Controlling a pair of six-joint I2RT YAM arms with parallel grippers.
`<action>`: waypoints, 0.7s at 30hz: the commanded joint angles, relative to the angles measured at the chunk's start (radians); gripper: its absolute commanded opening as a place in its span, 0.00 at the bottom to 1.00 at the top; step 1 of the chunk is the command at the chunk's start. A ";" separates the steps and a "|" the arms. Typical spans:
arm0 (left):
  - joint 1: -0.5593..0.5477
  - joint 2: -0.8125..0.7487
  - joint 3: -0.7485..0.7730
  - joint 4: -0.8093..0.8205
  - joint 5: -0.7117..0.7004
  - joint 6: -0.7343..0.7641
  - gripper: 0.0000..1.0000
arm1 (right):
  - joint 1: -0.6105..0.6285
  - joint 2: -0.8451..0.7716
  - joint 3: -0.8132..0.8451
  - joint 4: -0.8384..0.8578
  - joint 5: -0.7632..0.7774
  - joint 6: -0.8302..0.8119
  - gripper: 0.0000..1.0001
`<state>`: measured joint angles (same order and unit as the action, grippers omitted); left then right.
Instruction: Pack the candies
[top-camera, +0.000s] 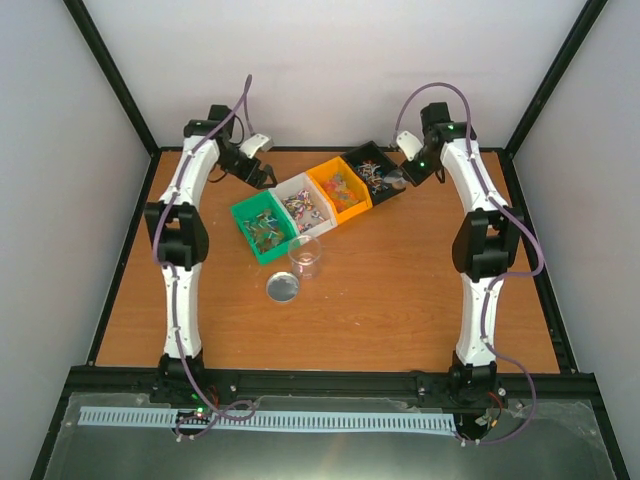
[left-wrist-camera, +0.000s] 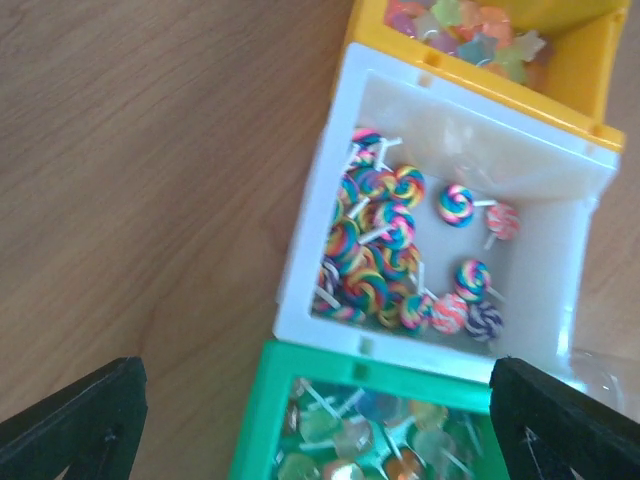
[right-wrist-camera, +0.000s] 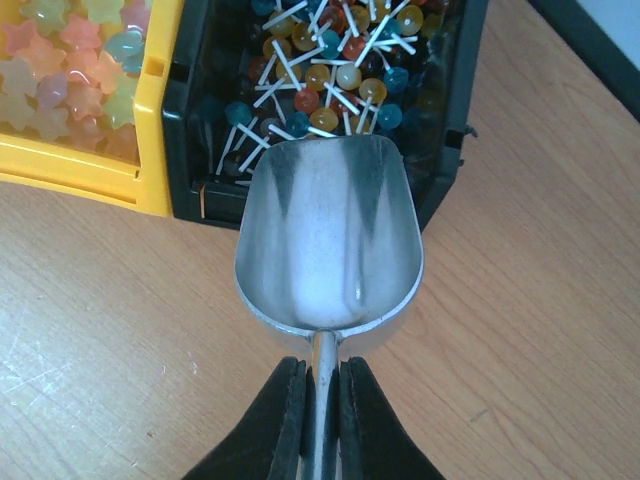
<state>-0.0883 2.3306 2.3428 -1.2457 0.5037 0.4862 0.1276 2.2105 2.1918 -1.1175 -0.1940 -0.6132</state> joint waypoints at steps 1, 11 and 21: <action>-0.014 0.086 0.121 -0.007 0.022 0.001 0.95 | 0.010 0.017 0.045 -0.016 0.020 0.004 0.03; -0.089 0.183 0.092 0.189 -0.075 0.050 0.76 | 0.010 0.025 0.067 -0.030 0.035 0.026 0.03; -0.097 0.232 0.104 0.211 -0.089 0.093 0.36 | 0.015 0.023 0.083 -0.060 0.034 0.026 0.03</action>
<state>-0.1940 2.5633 2.4004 -1.0409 0.4316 0.5289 0.1318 2.2284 2.2375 -1.1477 -0.1677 -0.5941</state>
